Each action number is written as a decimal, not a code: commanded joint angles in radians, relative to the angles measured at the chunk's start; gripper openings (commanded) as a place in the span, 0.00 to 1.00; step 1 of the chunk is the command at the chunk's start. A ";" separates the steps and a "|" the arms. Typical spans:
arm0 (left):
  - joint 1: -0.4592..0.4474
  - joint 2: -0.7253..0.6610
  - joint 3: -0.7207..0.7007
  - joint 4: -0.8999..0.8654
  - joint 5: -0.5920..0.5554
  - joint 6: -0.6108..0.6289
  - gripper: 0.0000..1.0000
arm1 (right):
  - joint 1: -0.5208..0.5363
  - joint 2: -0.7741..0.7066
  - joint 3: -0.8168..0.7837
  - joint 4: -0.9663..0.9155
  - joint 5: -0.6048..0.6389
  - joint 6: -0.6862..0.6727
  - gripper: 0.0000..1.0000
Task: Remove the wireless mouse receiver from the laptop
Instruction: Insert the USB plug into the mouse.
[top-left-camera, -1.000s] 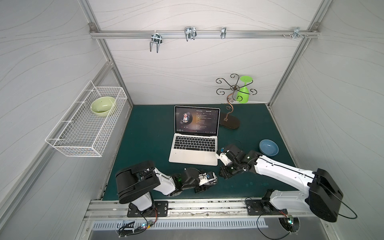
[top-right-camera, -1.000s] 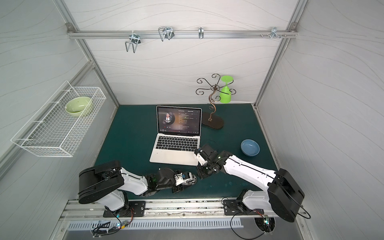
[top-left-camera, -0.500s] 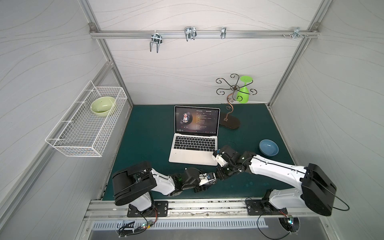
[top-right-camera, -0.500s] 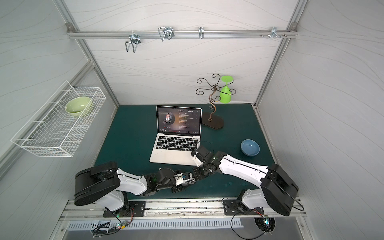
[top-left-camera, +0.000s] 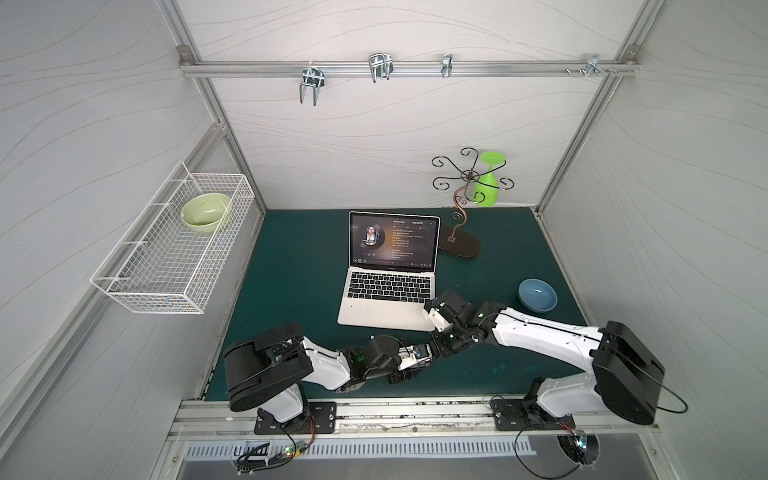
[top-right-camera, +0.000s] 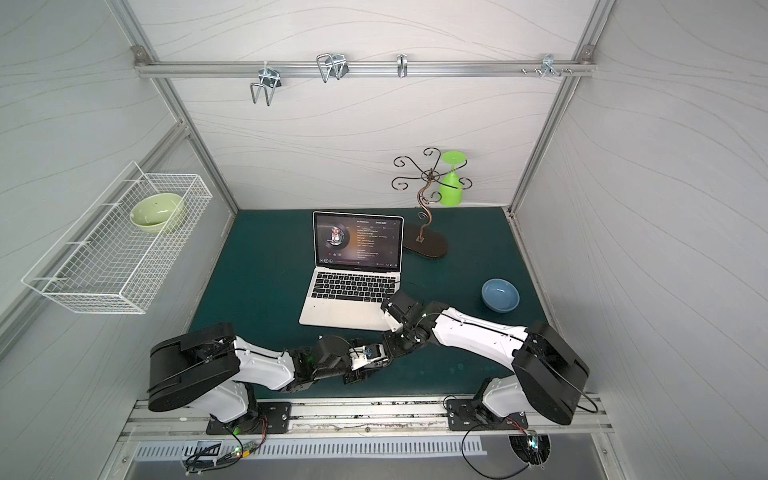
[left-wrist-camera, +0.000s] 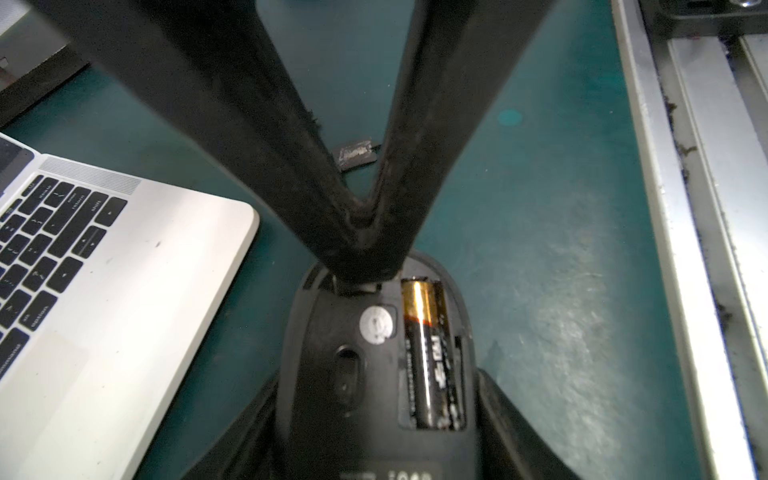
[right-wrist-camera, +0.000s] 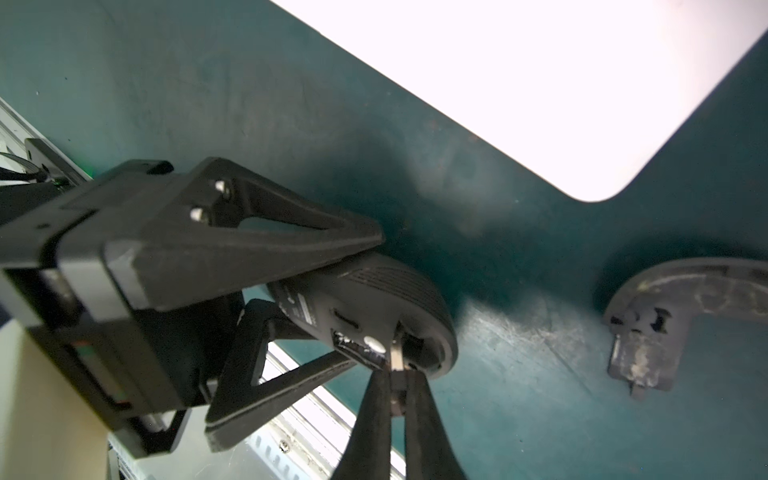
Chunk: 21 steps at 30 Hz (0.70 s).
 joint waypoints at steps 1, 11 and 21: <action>0.002 0.006 0.009 -0.064 -0.039 0.024 0.08 | 0.009 0.012 -0.008 0.024 0.010 0.010 0.00; 0.001 0.011 0.013 -0.074 -0.027 0.028 0.04 | 0.006 0.015 -0.019 0.009 0.028 -0.036 0.00; 0.001 0.013 0.013 -0.070 -0.029 0.027 0.01 | 0.002 0.020 -0.037 0.021 0.025 -0.046 0.00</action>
